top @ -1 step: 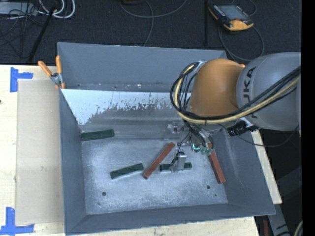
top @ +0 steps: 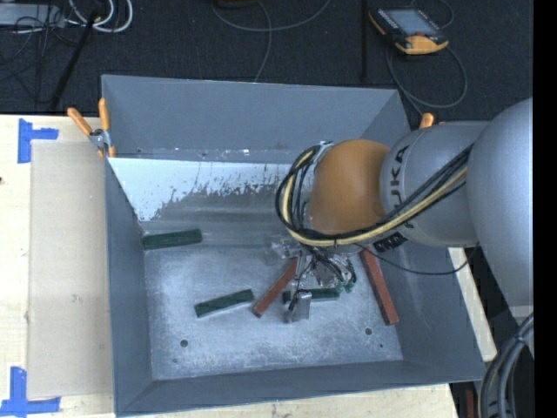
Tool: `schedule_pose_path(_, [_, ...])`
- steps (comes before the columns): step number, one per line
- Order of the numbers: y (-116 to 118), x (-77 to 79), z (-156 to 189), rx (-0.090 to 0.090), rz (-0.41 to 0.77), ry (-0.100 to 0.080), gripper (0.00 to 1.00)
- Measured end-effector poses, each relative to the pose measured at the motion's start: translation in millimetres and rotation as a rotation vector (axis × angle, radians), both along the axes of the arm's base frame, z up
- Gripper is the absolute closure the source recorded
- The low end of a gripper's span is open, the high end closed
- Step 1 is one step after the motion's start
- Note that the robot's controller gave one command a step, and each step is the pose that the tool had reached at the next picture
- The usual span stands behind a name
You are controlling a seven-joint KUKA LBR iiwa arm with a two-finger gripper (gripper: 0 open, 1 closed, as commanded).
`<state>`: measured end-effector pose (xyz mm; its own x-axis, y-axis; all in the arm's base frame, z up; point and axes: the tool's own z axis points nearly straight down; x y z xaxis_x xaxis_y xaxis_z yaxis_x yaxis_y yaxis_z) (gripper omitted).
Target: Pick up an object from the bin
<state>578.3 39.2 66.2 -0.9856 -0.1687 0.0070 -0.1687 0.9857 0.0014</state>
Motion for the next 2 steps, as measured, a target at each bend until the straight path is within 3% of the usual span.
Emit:
schedule_pose_path(1, [0,1.6,3,0.0,-0.003,-0.005,1.0])
schedule_pose_path(2, [-21,-9.2,122,0.0,0.1,-0.014,1.0])
